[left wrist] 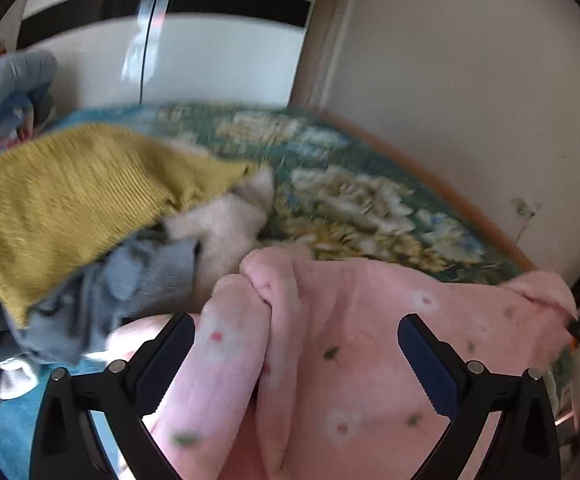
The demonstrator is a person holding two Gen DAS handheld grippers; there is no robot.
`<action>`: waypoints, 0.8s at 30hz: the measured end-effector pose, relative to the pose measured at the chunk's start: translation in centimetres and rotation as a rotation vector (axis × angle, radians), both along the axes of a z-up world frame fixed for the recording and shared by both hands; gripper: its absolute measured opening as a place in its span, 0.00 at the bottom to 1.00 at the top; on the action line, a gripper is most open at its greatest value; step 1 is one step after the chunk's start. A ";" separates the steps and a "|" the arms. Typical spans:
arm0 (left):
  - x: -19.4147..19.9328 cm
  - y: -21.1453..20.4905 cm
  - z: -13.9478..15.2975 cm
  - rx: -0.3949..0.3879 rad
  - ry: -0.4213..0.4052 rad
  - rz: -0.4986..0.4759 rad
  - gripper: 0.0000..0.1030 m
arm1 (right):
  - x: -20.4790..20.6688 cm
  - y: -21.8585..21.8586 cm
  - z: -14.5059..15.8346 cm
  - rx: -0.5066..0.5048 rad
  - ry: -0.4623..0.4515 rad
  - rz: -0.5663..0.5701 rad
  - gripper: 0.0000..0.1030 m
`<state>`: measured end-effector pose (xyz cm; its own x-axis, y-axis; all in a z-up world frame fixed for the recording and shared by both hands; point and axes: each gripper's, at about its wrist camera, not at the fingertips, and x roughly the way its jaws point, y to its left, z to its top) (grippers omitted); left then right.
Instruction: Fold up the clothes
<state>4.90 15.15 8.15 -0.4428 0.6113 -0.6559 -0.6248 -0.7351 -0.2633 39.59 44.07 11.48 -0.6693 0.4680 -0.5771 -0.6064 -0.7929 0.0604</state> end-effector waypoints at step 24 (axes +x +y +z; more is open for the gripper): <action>3.6 -17.0 9.1 0.269 0.029 0.257 0.07 | 5.3 -7.9 -8.0 -0.109 0.026 0.196 0.78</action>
